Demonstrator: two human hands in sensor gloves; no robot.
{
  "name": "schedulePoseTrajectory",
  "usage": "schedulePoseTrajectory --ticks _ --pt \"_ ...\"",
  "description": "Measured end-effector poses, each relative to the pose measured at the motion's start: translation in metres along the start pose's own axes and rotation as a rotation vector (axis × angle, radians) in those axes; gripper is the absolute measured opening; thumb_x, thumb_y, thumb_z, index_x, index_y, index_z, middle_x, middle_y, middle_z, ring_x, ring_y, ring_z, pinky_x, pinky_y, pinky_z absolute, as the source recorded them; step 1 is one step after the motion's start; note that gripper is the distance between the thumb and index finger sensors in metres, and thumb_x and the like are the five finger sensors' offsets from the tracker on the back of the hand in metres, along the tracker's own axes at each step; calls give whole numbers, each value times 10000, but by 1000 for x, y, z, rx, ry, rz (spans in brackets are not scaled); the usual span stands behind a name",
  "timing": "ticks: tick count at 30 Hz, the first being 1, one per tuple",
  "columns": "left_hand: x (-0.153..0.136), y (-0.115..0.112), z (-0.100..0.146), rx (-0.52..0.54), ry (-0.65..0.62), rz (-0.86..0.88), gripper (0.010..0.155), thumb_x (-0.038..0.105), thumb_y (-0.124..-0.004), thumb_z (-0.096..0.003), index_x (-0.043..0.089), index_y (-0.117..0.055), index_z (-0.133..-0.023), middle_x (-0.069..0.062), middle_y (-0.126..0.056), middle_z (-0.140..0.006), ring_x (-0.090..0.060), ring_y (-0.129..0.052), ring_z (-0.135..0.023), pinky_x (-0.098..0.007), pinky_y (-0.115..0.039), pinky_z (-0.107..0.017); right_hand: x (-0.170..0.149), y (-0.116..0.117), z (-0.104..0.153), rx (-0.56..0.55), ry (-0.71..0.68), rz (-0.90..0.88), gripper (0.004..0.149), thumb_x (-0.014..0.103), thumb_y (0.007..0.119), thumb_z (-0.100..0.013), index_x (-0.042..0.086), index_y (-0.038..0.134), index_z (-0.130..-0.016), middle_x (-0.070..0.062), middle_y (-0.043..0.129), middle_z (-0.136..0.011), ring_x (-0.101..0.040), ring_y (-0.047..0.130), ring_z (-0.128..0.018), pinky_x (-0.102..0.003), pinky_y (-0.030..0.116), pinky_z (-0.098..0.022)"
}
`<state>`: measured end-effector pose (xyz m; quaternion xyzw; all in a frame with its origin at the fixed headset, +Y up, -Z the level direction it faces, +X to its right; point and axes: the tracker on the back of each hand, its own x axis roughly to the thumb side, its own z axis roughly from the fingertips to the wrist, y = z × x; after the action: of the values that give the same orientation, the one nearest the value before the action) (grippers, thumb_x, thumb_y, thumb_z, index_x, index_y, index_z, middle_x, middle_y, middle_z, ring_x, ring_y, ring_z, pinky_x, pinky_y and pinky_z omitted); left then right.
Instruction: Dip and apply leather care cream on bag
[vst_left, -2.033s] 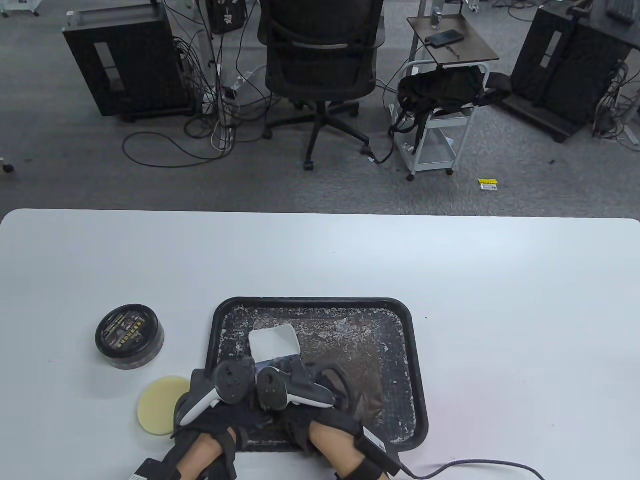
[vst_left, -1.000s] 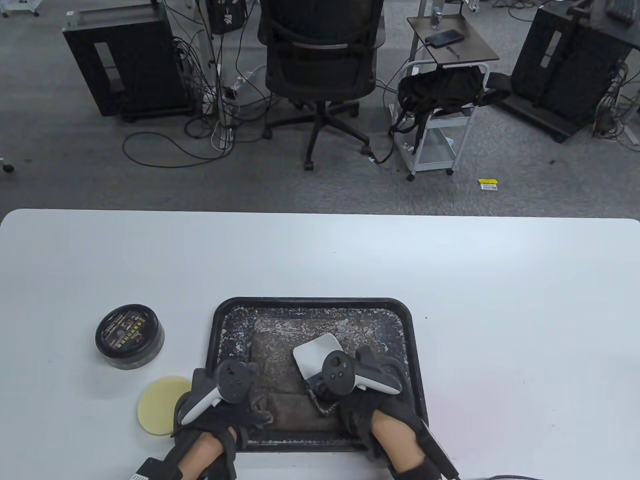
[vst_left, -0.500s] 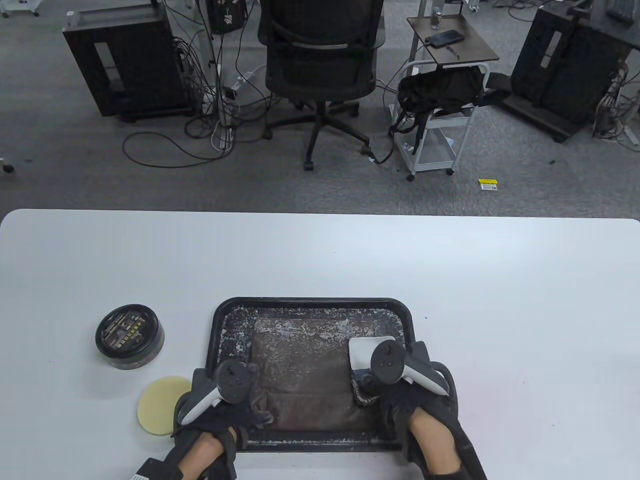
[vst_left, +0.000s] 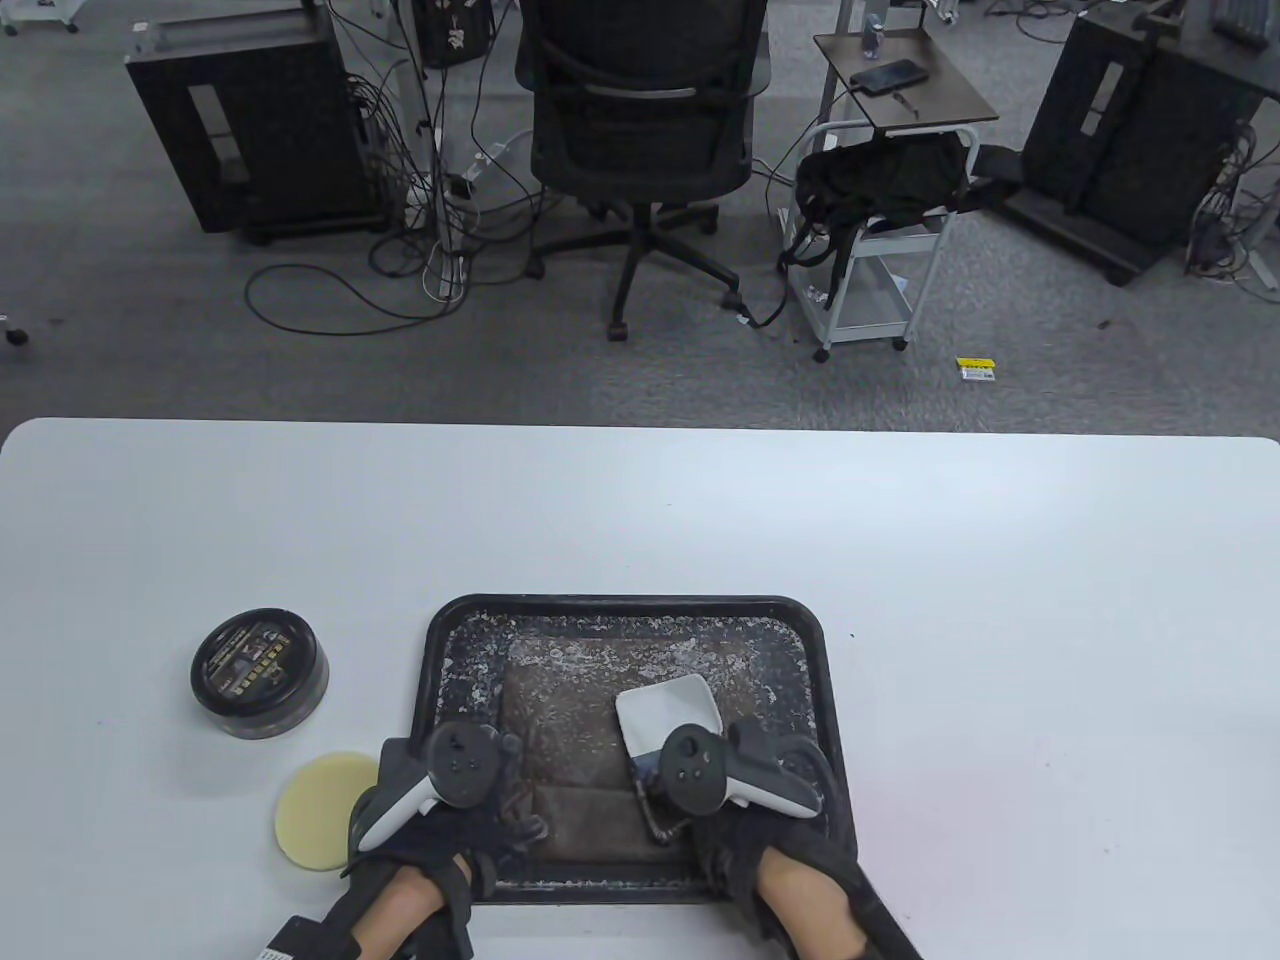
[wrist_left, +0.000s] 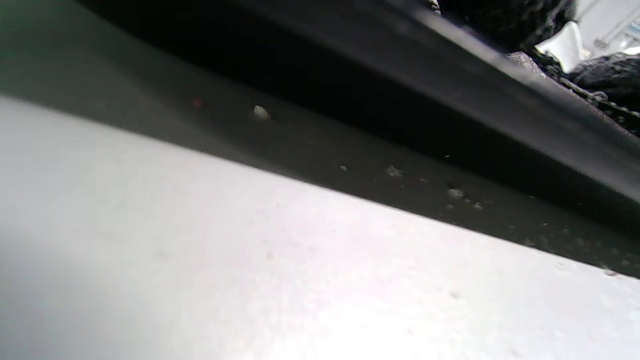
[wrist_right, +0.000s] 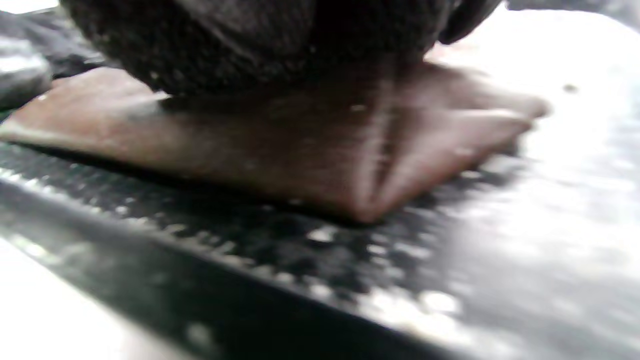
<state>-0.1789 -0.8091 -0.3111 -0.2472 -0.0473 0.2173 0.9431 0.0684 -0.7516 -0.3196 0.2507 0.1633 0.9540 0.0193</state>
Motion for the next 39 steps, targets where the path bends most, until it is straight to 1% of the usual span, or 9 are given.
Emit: schedulePoseTrajectory --ticks 4,9,15,16,19,22,27,31,39 --pt "-2 1 0 7 -7 54 698 587 -516 -402 348 -332 -1032 92 -161 -1112 -228 -146 -1044 -426 -218 -748 22 4 -6 -20 -61 -1 570 162 723 -396 286 696 -952 -49 575 -1041 -401 559 -934 -595 557 -677" --pt "-4 2 0 26 -9 121 737 624 -405 -364 329 -376 -1038 98 -186 -1115 -227 -151 -1043 -428 -205 -744 42 8 -13 -38 -129 -25 570 161 722 -398 289 694 -952 -46 570 -1044 -401 555 -937 -594 550 -682" --pt "-7 3 0 24 -22 185 790 668 -380 -340 313 -398 -1045 108 -188 -1120 -224 -147 -1042 -421 -191 -739 65 13 -18 -72 -213 -41 568 166 724 -398 301 698 -949 -31 568 -1046 -388 544 -945 -589 540 -689" --pt "-8 3 0 25 -23 190 797 675 -381 -335 311 -401 -1044 64 -226 -1117 -224 -147 -1041 -419 -190 -739 68 14 -18 -74 -223 -49 567 163 726 -396 299 703 -946 -29 571 -1044 -392 541 -943 -592 537 -687" --pt "-9 3 0 25 -27 198 810 690 -386 -329 312 -401 -1045 68 -220 -1119 -219 -143 -1042 -413 -186 -739 78 16 -17 -87 -259 -3 565 167 729 -393 310 708 -939 -7 578 -1044 -384 545 -945 -585 534 -692" --pt "-8 2 0 27 -26 189 812 696 -400 -327 310 -394 -1042 70 -214 -1119 -217 -139 -1042 -412 -183 -741 83 17 -15 -65 -313 -52 556 164 737 -387 318 740 -921 14 597 -1037 -373 544 -946 -580 521 -693" --pt "-7 0 1 29 -25 160 818 705 -423 -319 321 -373 -1040 70 -195 -1117 -215 -128 -1043 -411 -177 -745 79 16 -15 -24 -328 -78 546 165 742 -384 323 762 -906 27 611 -1030 -355 540 -947 -570 510 -694" --pt "-5 -1 1 30 -17 118 828 714 -441 -314 327 -349 -1040 70 -179 -1116 -217 -121 -1043 -417 -176 -749 69 13 -13 55 -300 -129 540 154 742 -384 328 780 -895 44 610 -1030 -321 509 -956 -562 478 -702" --pt "-5 -1 1 23 -26 124 873 742 -445 -284 321 -347 -1042 62 -178 -1118 -220 -120 -1044 -419 -176 -749 36 8 -3 182 -233 -176 527 133 751 -374 320 832 -860 77 653 -1011 -252 491 -961 -556 441 -708"
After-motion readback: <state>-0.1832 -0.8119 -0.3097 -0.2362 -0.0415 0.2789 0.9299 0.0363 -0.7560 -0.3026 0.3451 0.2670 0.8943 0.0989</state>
